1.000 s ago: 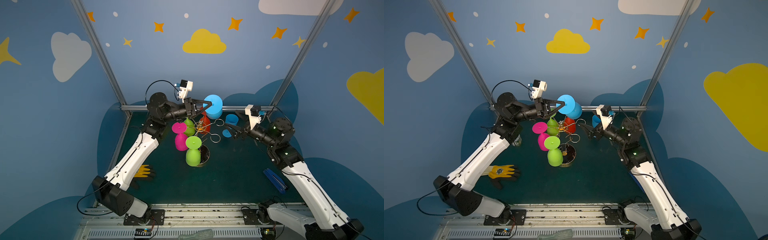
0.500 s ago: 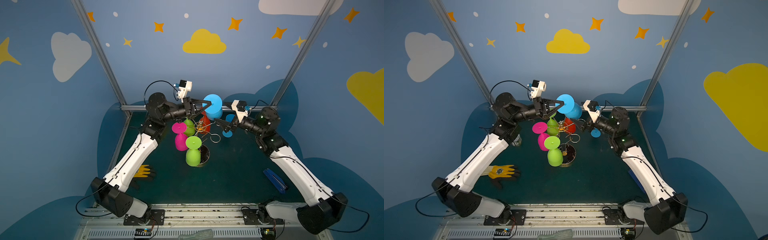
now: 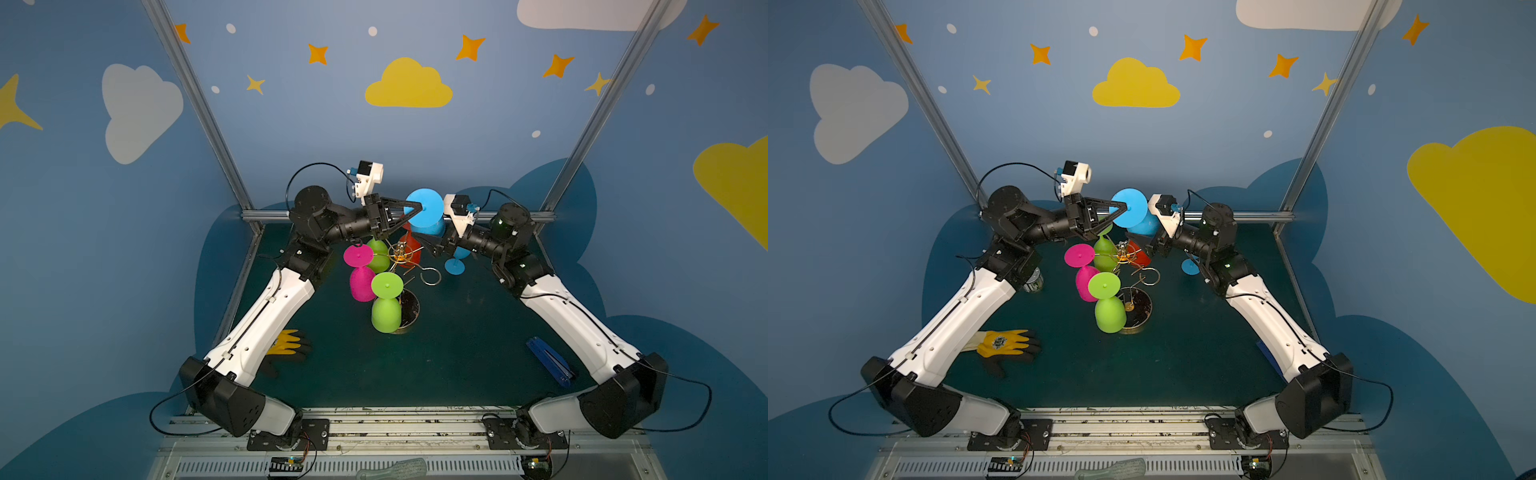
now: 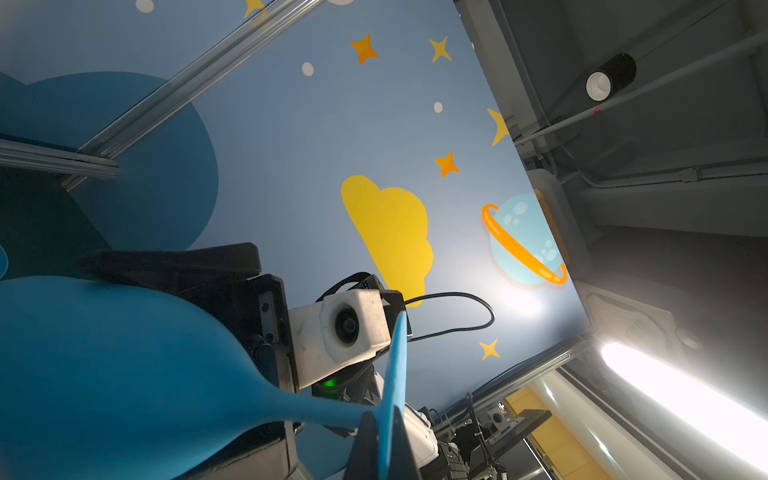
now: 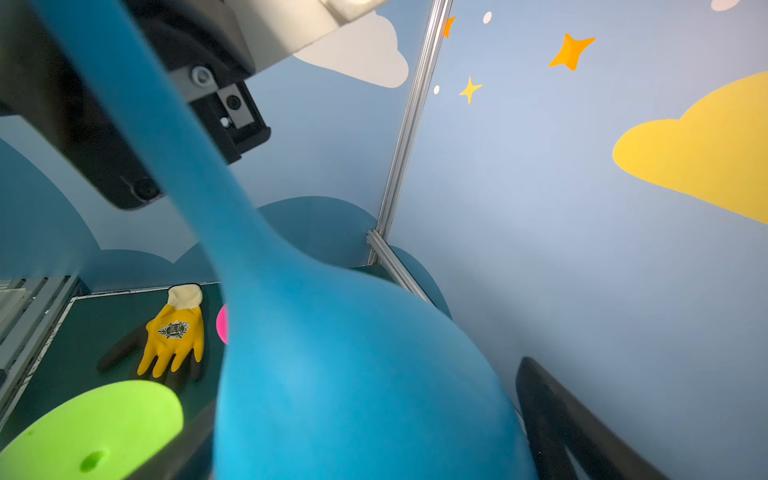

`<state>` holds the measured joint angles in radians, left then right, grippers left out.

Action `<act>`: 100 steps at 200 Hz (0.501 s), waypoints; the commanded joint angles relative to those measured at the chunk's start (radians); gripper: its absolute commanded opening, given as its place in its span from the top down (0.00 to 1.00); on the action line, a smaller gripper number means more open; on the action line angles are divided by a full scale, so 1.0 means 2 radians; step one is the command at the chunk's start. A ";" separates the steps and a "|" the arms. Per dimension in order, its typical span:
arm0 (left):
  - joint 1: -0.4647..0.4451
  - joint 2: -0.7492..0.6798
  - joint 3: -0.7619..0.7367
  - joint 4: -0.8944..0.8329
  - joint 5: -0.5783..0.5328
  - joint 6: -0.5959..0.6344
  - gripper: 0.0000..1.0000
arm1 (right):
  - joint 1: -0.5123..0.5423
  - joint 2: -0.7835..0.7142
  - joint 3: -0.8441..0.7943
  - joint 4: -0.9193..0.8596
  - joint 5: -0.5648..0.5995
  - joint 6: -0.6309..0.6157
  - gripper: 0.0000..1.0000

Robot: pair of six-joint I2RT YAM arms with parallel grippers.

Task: Take the wine glass off the wine glass rack
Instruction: 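Close the right gripper around the glass bowl below the left gripper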

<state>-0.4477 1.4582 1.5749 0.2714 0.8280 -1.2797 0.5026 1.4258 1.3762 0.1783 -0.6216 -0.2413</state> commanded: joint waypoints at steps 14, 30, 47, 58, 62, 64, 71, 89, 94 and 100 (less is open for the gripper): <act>0.001 -0.013 -0.001 0.023 0.009 0.001 0.97 | 0.008 -0.003 0.018 -0.012 0.008 0.015 0.20; 0.002 -0.012 0.002 0.022 0.008 0.003 0.96 | 0.010 -0.009 0.019 -0.027 0.011 0.020 0.33; 0.004 -0.012 0.003 0.024 0.008 0.006 0.93 | 0.011 -0.019 0.014 -0.035 0.013 0.026 0.40; 0.005 -0.013 0.005 0.023 0.008 0.009 0.85 | 0.012 -0.027 0.012 -0.040 0.021 0.032 0.44; 0.005 -0.013 0.005 0.023 0.009 0.011 0.83 | 0.012 -0.031 0.011 -0.043 0.023 0.035 0.45; 0.005 -0.013 0.005 0.023 0.009 0.011 0.82 | 0.012 -0.032 0.011 -0.045 0.025 0.036 0.46; 0.007 -0.012 0.005 0.024 0.009 0.016 0.76 | 0.012 -0.038 0.010 -0.052 0.031 0.041 0.48; 0.011 -0.017 0.002 0.017 0.008 0.036 0.54 | 0.013 -0.053 0.018 -0.090 0.058 0.056 0.53; 0.012 -0.020 0.001 0.010 0.007 0.047 0.47 | 0.013 -0.057 0.023 -0.107 0.069 0.062 0.54; 0.013 -0.023 -0.001 0.000 0.003 0.064 0.40 | 0.013 -0.062 0.030 -0.131 0.082 0.066 0.56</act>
<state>-0.4355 1.4567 1.5745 0.2829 0.8349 -1.2461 0.5247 1.3670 1.3777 0.0494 -0.5522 -0.1749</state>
